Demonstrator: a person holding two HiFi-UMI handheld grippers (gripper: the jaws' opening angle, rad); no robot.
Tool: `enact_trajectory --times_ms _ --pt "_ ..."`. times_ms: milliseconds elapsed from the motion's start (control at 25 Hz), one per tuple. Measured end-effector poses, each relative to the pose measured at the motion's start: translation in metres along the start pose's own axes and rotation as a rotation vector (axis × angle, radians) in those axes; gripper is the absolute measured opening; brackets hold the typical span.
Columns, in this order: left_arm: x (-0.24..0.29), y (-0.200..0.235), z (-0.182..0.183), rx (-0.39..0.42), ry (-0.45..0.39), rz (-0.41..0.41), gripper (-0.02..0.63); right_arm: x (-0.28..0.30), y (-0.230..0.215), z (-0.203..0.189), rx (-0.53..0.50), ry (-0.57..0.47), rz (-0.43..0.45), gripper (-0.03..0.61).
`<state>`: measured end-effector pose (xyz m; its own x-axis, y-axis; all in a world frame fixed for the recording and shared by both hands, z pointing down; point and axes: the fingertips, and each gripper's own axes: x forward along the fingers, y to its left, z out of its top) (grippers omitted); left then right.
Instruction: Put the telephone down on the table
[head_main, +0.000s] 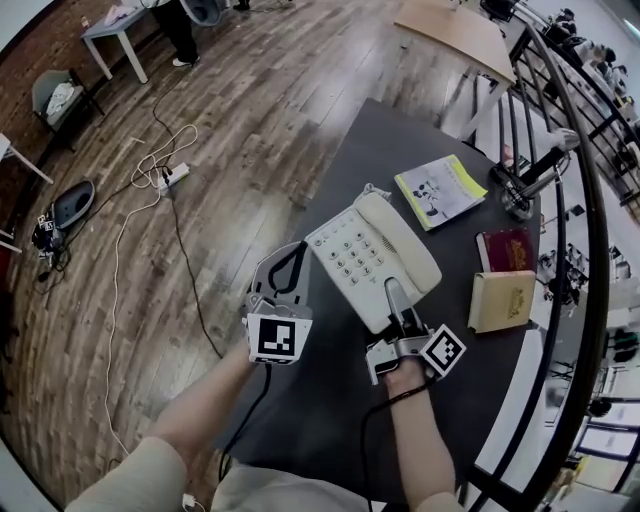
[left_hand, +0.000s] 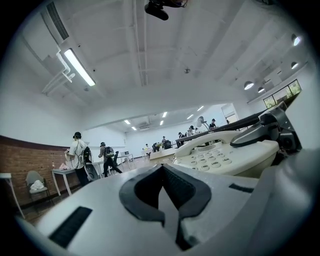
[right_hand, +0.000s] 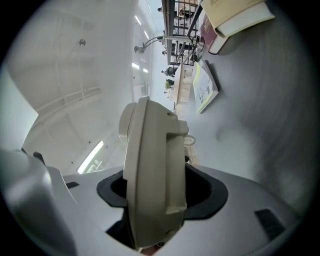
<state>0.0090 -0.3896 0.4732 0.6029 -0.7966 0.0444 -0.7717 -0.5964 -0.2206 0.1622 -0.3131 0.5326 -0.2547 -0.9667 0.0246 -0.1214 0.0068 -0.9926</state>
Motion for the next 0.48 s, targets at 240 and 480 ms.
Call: enact_trajectory --times_ms 240,480 --pt "0.044 0.006 -0.034 -0.011 0.018 -0.001 0.003 0.042 -0.040 0.017 0.000 -0.008 -0.038 0.267" --pt "0.081 0.009 -0.101 -0.145 0.119 -0.012 0.003 0.071 -0.094 0.026 0.008 -0.004 -0.085 0.267"
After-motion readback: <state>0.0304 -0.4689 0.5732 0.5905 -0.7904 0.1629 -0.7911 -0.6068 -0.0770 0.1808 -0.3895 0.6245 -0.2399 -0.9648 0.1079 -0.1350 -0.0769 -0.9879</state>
